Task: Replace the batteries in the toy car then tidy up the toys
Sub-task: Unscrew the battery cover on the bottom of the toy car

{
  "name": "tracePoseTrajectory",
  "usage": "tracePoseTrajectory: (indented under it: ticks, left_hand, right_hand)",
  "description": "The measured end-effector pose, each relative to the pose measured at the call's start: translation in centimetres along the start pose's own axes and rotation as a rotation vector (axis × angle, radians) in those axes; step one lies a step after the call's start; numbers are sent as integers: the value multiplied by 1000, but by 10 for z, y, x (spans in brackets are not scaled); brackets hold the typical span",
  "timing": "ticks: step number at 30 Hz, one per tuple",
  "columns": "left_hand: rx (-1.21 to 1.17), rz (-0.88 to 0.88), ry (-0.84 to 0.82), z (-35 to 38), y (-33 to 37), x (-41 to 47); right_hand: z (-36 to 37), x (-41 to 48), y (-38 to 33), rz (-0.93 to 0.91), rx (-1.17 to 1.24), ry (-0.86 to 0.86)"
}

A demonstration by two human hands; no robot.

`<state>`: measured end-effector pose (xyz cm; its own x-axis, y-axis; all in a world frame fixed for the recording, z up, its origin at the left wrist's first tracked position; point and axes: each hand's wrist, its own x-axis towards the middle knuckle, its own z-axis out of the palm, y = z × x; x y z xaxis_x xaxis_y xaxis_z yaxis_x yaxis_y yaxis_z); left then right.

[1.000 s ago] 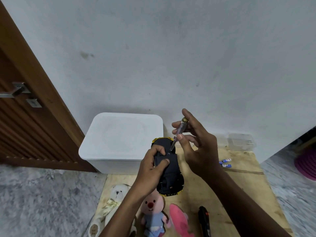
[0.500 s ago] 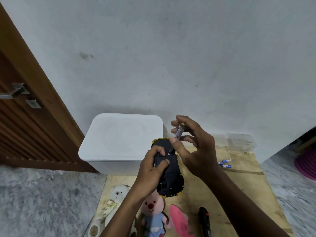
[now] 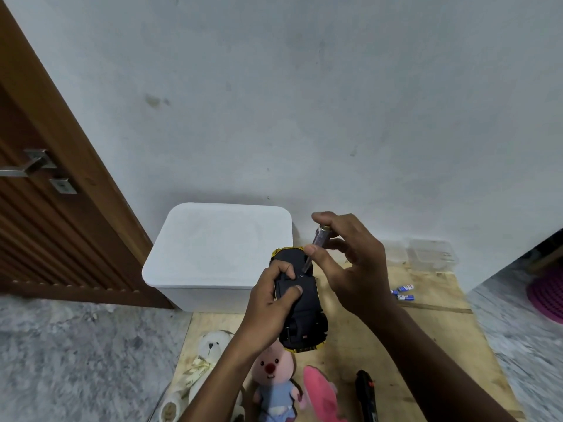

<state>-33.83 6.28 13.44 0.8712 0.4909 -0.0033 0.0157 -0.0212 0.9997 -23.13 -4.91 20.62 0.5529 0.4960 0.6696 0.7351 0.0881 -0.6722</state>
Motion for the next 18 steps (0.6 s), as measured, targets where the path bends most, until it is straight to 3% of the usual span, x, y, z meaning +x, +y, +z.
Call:
tracePoseTrajectory:
  ticks: [18]
  left_hand:
    - [-6, -25, 5, -4, 0, -1]
  right_hand:
    - [3, -2, -4, 45, 33, 0]
